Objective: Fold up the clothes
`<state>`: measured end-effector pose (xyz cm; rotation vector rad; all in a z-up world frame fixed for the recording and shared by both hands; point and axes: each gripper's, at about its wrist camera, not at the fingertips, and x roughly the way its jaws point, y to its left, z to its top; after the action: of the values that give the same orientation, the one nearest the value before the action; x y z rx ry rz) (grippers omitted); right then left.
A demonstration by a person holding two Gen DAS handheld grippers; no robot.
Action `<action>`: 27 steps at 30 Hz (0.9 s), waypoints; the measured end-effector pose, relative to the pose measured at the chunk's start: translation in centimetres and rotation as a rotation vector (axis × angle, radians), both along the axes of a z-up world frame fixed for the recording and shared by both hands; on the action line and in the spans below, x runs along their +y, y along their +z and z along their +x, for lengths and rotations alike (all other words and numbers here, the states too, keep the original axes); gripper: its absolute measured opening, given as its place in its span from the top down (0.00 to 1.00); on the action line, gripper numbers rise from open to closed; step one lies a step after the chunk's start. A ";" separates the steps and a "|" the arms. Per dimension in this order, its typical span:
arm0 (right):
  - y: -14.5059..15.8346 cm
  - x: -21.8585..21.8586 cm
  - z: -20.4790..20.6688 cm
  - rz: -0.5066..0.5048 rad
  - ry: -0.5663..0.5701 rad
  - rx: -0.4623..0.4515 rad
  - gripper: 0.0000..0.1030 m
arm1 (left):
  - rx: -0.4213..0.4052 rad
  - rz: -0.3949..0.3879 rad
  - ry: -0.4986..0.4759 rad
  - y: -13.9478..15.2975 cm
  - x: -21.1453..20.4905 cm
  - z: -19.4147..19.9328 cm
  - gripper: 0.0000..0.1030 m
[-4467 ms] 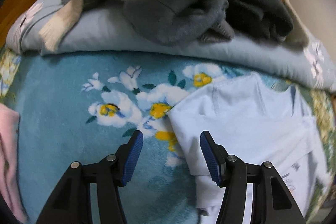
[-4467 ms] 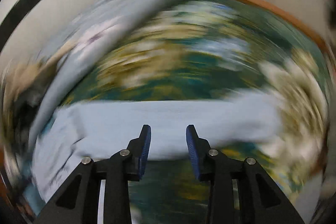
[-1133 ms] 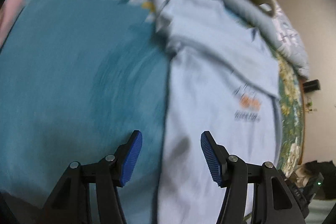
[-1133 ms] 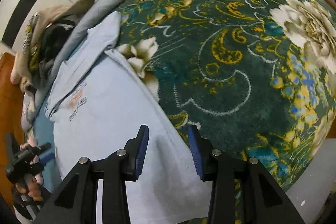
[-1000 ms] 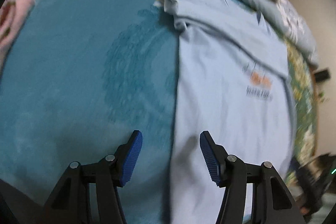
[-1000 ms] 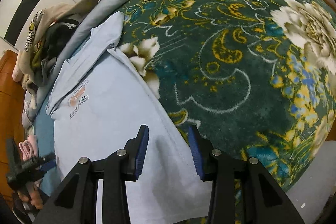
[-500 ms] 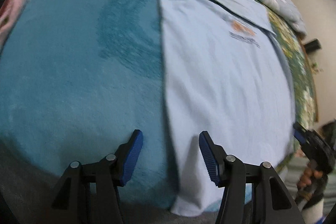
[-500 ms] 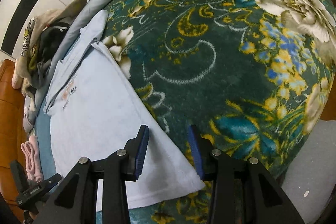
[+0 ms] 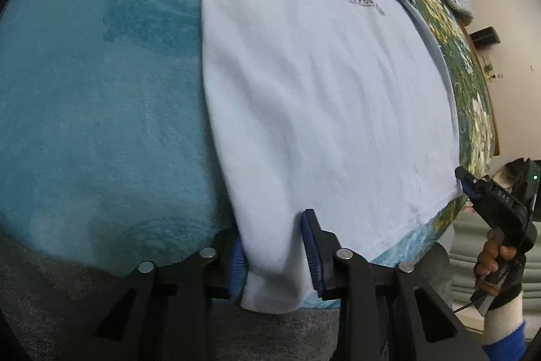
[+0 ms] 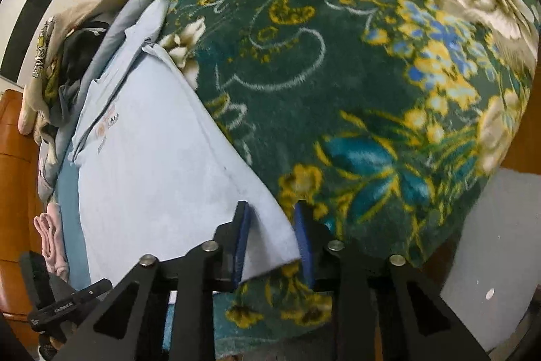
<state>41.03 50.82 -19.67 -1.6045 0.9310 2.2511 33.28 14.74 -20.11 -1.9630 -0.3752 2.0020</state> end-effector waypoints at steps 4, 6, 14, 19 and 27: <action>0.6 -0.3 0.4 -0.016 0.011 -0.009 0.92 | -0.030 -0.003 -0.011 0.2 0.0 0.6 0.81; 1.6 -0.5 0.4 0.010 0.015 0.001 0.93 | -0.033 -0.012 -0.038 0.4 0.4 1.1 0.92; 7.1 -0.9 0.2 0.053 0.030 0.114 0.94 | 0.093 0.040 -0.048 6.4 -0.5 1.8 0.96; 11.1 -1.3 1.8 0.047 0.034 0.211 0.94 | 0.194 0.139 -0.071 12.7 -2.1 1.6 0.96; 13.7 -0.9 4.3 -0.077 -0.018 0.328 0.94 | 0.168 0.261 -0.045 14.7 -3.7 0.3 0.96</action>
<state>45.35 49.95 -5.94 -1.2679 1.1161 2.5421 33.54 11.01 -5.44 -1.6201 -0.5169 1.9606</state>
